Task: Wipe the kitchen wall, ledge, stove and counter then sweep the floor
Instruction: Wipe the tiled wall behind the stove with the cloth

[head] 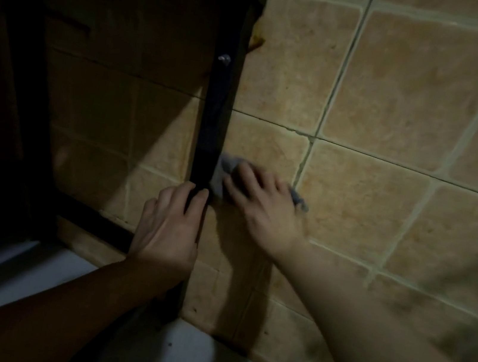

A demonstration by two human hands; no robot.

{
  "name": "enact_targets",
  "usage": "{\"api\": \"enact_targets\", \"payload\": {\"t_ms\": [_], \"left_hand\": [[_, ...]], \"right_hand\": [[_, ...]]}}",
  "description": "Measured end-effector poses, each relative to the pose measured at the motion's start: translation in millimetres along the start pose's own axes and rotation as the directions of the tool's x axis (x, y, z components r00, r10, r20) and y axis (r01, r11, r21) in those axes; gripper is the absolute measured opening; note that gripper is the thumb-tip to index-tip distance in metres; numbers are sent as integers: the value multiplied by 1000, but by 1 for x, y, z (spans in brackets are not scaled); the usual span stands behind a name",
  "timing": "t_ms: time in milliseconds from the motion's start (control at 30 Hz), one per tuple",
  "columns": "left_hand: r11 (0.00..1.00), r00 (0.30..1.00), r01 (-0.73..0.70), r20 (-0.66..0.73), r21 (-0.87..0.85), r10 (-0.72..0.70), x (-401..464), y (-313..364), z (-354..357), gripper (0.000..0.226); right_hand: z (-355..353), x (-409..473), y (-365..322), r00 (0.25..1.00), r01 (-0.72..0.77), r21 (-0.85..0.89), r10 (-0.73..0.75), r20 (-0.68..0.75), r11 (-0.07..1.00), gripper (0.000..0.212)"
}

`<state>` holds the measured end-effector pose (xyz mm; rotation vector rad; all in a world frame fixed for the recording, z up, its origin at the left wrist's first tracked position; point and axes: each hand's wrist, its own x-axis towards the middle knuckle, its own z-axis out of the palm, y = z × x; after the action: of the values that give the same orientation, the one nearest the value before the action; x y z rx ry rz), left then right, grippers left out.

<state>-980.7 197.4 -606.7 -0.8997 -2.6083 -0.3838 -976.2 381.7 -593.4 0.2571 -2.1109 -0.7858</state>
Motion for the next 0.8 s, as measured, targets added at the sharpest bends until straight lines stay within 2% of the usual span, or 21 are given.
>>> {"api": "enact_targets", "payload": {"t_ms": [67, 133, 167, 267, 333, 500, 667, 800], "left_hand": [[1000, 1000, 12, 23, 4, -12, -2, -6, 1, 81], [1000, 1000, 25, 19, 6, -25, -2, -10, 1, 81], [1000, 999, 28, 16, 11, -28, -1, -11, 0, 81], [1000, 1000, 28, 12, 8, -28, 1, -11, 2, 80], [1000, 1000, 26, 17, 9, -26, -1, -9, 6, 79], [998, 998, 45, 35, -33, -44, -12, -9, 18, 75], [999, 997, 35, 69, 28, -37, -19, -2, 30, 73], [999, 996, 40, 83, 34, -43, -26, 7, 32, 72]], "right_hand": [[5, -9, -9, 997, 10, -5, -9, 72, 1000, 51], [0, -2, -3, 997, 25, -19, -23, 68, 1000, 49], [-6, 6, 3, 998, -3, -17, 4, 63, 1000, 51], [-18, 32, 22, 977, -212, -28, 213, 3, 977, 51], [-15, 33, 22, 970, -243, -58, 243, -2, 968, 52], [19, -24, -28, 1000, -7, 17, 7, 19, 1000, 53], [29, -43, -52, 991, -114, 45, 110, 73, 992, 49], [33, -72, -58, 987, 66, 89, -78, 139, 994, 45]]}}
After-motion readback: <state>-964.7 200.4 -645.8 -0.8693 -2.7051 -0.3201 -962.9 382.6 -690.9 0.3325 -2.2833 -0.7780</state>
